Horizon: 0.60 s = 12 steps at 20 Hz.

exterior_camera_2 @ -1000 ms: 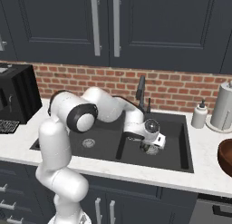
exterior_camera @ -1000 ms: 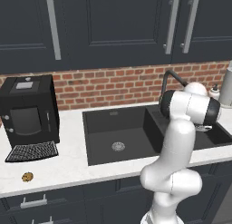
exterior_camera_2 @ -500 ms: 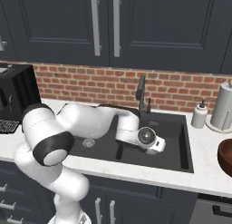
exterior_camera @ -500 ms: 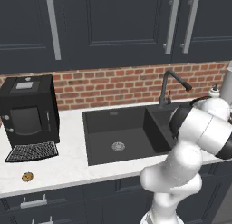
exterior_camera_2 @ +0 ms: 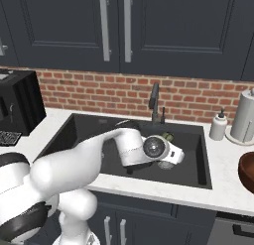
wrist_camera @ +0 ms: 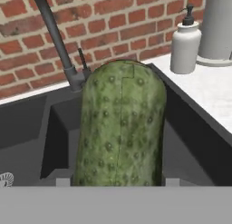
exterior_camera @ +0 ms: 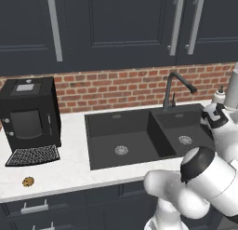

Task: Pick the cucumber from the sink and place it in the bowl. Then pick the bowl and place it in the microwave. Then close the microwave door and press the start button.

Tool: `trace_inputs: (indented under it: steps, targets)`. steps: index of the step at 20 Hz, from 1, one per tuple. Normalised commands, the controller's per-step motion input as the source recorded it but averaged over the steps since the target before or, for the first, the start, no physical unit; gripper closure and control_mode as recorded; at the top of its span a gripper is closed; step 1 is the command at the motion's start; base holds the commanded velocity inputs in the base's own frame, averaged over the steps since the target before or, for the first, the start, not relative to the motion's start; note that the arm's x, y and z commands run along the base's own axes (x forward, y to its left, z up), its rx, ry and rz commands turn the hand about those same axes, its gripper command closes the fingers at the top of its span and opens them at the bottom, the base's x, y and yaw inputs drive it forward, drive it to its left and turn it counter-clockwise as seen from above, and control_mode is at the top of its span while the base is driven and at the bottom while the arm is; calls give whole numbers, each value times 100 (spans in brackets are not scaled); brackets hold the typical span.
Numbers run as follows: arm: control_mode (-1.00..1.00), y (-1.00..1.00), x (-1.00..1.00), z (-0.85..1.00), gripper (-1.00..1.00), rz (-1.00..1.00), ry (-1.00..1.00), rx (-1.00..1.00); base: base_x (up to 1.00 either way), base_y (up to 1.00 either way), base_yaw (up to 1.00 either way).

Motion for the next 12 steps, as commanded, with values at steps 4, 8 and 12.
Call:
trace_inputs:
  steps: [4, 8, 12]
  targets:
    - [-100, -24, -44, 86, 100, -8, 0, 0, 0, 0, 0]
    - [-100, -30, -53, 63, 100, -12, 0, 0, 0, 0, 0]
    - [-100, -28, -57, 33, 100, -14, 0, -2, 0, 0, 0]
